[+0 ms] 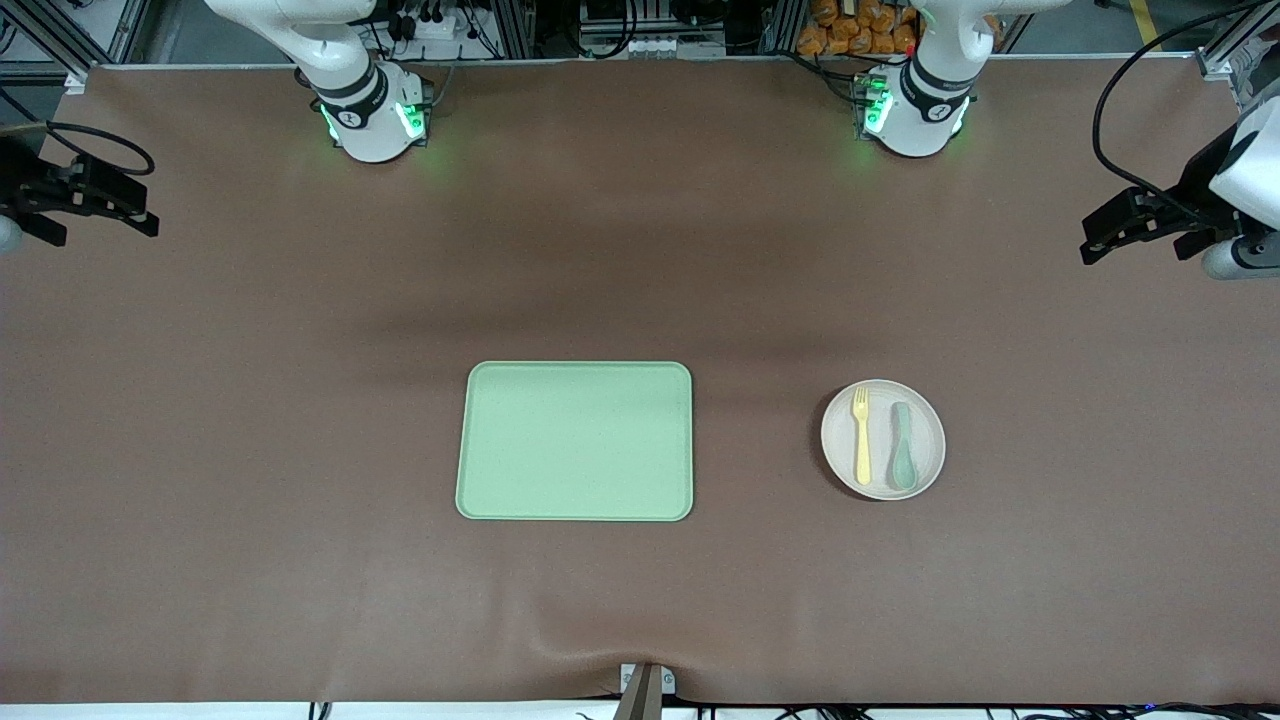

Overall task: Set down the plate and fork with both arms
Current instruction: 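Move the left gripper toward the white plate, then lower the left gripper and grasp the white plate rim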

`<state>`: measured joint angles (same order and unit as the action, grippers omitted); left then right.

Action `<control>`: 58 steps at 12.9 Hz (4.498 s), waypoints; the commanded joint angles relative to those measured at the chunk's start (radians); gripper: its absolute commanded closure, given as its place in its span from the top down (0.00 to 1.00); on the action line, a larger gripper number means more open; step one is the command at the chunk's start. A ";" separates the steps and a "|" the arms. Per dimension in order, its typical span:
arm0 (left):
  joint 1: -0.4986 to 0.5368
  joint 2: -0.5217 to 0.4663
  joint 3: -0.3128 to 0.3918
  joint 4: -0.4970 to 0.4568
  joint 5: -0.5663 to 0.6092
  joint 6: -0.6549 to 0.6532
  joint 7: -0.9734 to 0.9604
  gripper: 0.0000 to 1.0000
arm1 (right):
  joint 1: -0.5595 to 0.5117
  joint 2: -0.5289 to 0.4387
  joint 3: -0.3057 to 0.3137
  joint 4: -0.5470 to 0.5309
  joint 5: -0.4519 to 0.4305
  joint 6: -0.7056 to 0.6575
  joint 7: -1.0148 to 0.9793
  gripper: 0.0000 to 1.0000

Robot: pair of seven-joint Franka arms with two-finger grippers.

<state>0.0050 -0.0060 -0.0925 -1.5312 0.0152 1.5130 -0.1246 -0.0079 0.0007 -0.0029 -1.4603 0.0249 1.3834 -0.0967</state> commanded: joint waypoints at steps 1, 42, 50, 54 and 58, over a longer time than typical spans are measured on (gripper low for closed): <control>0.006 -0.011 0.000 0.013 -0.017 -0.027 0.010 1.00 | 0.005 -0.008 -0.003 -0.005 0.003 -0.004 0.014 1.00; 0.059 0.529 -0.012 -0.308 -0.169 0.777 0.051 0.83 | -0.001 0.005 -0.005 -0.002 0.004 -0.024 0.009 1.00; 0.058 0.604 -0.013 -0.302 -0.170 0.869 0.086 0.53 | -0.004 0.005 -0.005 -0.003 0.004 -0.027 0.009 1.00; 0.058 0.618 -0.013 -0.300 -0.182 0.891 0.091 0.38 | -0.003 0.005 -0.005 -0.003 0.004 -0.026 0.009 1.00; 0.050 0.620 -0.015 -0.294 -0.189 0.892 0.099 0.14 | -0.004 0.005 -0.005 -0.005 0.004 -0.027 0.009 1.00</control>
<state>0.0543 0.6100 -0.1014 -1.8349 -0.1462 2.3937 -0.0574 -0.0084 0.0088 -0.0088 -1.4625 0.0249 1.3616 -0.0966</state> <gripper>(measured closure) 0.802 0.000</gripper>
